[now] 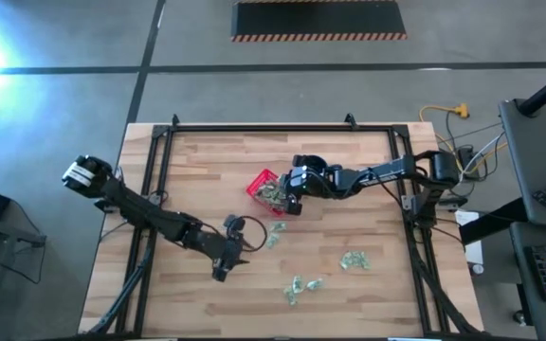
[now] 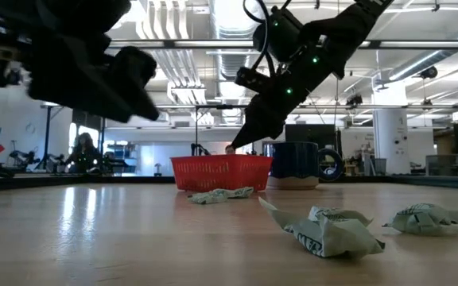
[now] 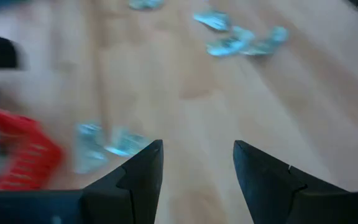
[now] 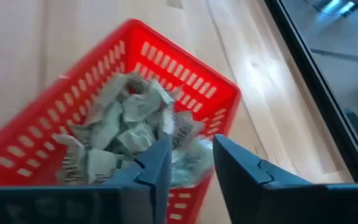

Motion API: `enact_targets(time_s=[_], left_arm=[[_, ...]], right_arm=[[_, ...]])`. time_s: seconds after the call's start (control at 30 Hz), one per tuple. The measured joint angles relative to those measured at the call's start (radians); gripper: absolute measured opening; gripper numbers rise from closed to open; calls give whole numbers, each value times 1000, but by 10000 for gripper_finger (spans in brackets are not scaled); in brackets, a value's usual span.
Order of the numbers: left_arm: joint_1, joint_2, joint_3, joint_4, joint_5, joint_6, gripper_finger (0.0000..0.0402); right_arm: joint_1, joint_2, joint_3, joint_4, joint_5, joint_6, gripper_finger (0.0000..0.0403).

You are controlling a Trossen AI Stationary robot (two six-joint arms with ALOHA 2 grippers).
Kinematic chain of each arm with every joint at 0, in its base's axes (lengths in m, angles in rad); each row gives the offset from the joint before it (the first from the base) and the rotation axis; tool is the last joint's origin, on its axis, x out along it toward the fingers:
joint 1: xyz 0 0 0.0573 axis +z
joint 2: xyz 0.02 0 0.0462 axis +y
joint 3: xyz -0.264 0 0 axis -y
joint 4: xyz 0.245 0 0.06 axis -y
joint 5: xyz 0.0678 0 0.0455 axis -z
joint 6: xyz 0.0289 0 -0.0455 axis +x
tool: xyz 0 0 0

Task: Pick and place items into bin
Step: Put the stevia packet into the bin

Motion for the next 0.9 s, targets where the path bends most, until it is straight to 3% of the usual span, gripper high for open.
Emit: enact_targets(time_s=[0.13, 0.23, 0.53, 0.73, 0.9], left_arm=[[18, 10, 0, 69, -158, 96, 179], [45, 36, 0, 125, -189, 106, 179], [103, 203, 17, 225, -148, 95, 179], [129, 292, 55, 239, -104, 67, 178], [167, 352, 88, 234, 12, 15, 178]], right_arm=[[26, -15, 0, -3, -47, -23, 131], [62, -30, 0, -5, -54, -50, 139], [166, -87, 0, -100, -53, -59, 134], [217, -122, 0, -253, -50, 46, 127], [266, -135, 0, -393, -50, 162, 125]])
